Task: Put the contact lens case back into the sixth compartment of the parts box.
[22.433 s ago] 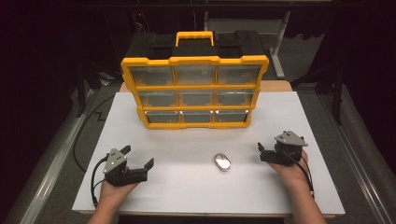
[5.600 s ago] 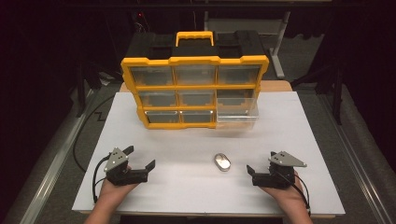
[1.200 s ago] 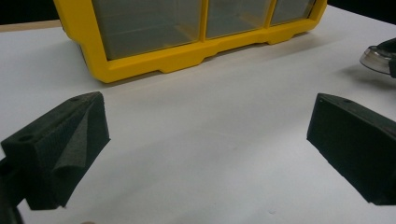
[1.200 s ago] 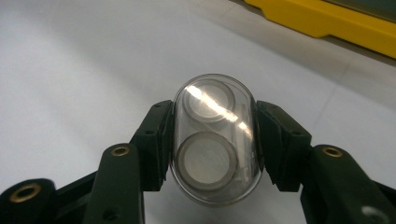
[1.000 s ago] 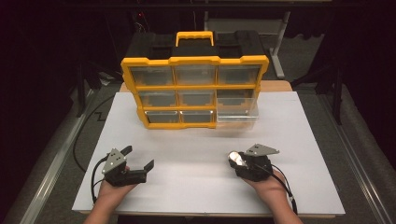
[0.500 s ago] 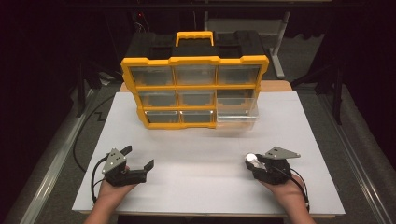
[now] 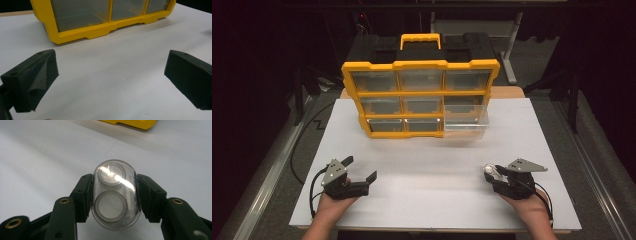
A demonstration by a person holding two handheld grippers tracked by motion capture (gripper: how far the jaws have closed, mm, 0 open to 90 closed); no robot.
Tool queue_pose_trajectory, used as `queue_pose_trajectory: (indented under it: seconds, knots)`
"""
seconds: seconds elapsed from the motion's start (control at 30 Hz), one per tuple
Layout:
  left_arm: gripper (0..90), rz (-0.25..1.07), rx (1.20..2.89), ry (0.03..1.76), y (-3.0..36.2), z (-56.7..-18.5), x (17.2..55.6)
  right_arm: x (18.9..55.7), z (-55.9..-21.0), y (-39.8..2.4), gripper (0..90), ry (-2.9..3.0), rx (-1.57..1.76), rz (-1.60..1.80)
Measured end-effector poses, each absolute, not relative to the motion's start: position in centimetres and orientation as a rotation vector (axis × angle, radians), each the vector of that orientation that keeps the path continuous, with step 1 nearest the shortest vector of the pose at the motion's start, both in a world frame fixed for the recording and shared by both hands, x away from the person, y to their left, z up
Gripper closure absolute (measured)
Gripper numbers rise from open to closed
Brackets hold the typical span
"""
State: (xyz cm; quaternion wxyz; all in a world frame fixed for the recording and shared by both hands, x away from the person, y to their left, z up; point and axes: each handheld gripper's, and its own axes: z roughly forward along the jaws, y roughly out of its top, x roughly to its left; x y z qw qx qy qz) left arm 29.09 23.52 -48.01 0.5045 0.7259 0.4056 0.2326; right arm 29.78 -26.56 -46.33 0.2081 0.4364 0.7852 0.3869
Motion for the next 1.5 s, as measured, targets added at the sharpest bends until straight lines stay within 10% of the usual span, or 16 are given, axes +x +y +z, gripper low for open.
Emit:
queue_pose_trajectory:
  seconds: [1.5]
  knots:
    - [0.3,0.561,1.774,0.944,23.1,-48.0,29.1,32.3,-43.9,-24.5,49.8,2.634,1.107,0.643]
